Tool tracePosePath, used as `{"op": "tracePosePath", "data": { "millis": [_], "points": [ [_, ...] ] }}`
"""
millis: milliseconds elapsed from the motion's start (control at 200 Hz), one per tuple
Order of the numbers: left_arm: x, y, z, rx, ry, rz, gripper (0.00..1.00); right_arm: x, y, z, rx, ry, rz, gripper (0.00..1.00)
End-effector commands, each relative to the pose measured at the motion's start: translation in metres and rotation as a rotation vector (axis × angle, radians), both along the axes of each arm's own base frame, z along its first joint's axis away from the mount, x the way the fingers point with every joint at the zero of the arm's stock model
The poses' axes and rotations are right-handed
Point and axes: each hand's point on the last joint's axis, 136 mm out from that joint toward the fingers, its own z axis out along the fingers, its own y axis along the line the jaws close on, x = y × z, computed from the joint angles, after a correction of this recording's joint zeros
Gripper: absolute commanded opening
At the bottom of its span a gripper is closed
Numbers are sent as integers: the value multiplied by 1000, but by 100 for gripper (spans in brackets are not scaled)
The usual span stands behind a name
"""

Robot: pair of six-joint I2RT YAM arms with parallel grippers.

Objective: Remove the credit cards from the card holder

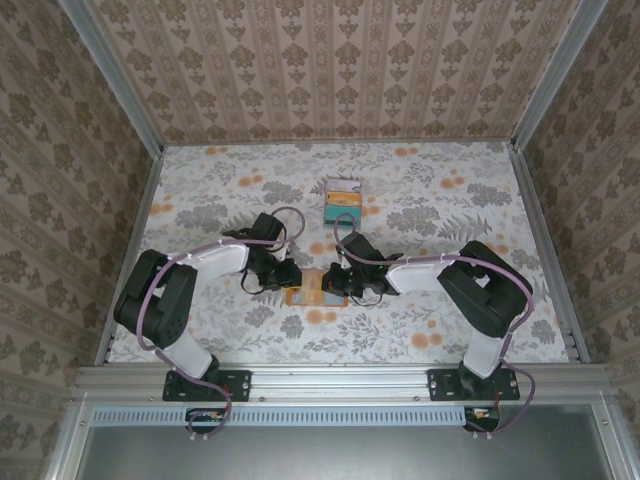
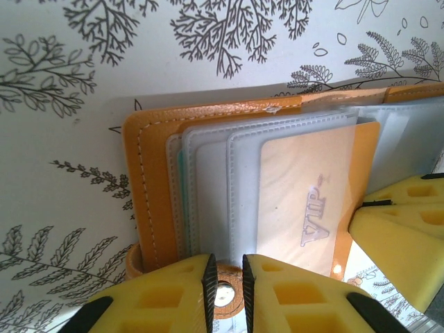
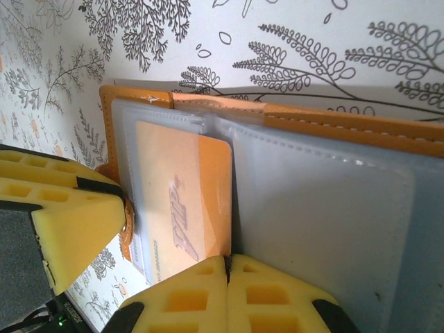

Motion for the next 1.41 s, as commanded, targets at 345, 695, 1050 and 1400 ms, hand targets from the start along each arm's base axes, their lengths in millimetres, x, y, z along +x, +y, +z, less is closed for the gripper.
{"op": "tracePosePath", "data": {
  "millis": [345, 695, 1050, 1400],
  "points": [
    [-12, 9, -14, 52, 53, 1, 21, 0, -6, 5, 23, -3, -4, 20],
    [-12, 7, -14, 46, 57, -4, 21, 3, 9, -4, 30, 15, 7, 22],
    [-10, 9, -14, 56, 56, 1, 21, 2, -11, -5, -7, 7, -42, 4],
    [-9, 11, -15, 53, 61, 8, 20, -5, -37, -11, -31, 15, -97, 4]
  ]
}}
